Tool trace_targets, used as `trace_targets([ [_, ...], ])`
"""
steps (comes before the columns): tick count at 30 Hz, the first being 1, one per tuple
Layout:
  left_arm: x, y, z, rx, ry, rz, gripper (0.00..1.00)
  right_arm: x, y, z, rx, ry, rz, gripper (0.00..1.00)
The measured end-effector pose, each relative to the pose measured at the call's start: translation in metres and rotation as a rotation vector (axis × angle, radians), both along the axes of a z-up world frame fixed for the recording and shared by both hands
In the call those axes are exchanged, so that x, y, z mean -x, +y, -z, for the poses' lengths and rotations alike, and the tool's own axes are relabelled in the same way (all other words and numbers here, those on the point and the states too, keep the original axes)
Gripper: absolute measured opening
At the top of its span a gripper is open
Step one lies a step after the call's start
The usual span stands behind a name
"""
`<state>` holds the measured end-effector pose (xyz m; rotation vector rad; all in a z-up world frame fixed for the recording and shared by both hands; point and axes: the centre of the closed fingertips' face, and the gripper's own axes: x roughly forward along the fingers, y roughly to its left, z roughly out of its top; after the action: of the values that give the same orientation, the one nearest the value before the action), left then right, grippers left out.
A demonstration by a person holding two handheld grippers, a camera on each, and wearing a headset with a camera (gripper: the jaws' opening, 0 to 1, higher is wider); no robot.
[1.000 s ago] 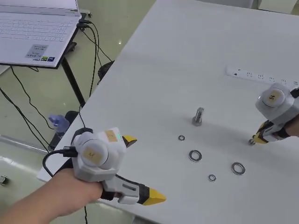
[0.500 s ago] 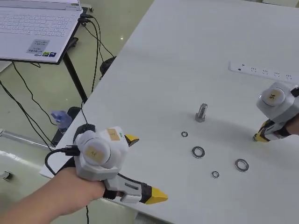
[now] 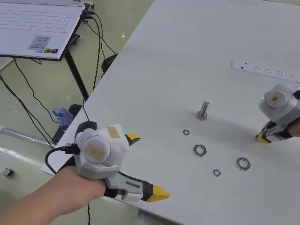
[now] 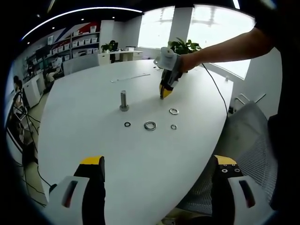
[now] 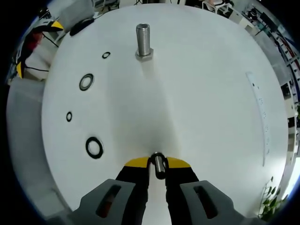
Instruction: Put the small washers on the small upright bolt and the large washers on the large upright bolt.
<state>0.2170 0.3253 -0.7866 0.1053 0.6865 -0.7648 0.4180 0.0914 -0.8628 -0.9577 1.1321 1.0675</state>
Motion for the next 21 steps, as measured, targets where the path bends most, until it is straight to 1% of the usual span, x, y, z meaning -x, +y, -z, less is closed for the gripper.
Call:
trace_targets([
  [3,-0.002,0.001,-0.002,0.002,-0.010,-0.009,0.95,0.001,0.000,0.000,0.001,0.001,0.002,0.13],
  [8,-0.003,0.000,-0.004,-0.007,-0.013,-0.003,0.95,0.000,0.001,-0.001,-0.005,0.005,0.012,0.13],
  [11,-0.003,-0.002,-0.005,-0.002,-0.013,0.001,0.95,0.000,0.000,0.000,-0.004,0.009,0.012,0.14],
  [13,-0.003,-0.004,-0.004,0.005,-0.006,0.004,0.94,0.000,0.000,0.000,-0.002,0.009,0.006,0.14],
  [15,-0.004,-0.007,-0.005,-0.002,-0.013,0.013,0.94,0.000,0.000,0.000,0.002,0.008,0.003,0.14],
  [17,-0.005,-0.009,-0.006,0.005,-0.016,0.013,0.94,0.001,0.001,0.000,0.004,0.007,0.003,0.14],
  [21,-0.007,-0.013,-0.008,0.010,-0.017,0.021,0.94,0.003,0.003,0.001,0.002,0.011,-0.002,0.18],
])
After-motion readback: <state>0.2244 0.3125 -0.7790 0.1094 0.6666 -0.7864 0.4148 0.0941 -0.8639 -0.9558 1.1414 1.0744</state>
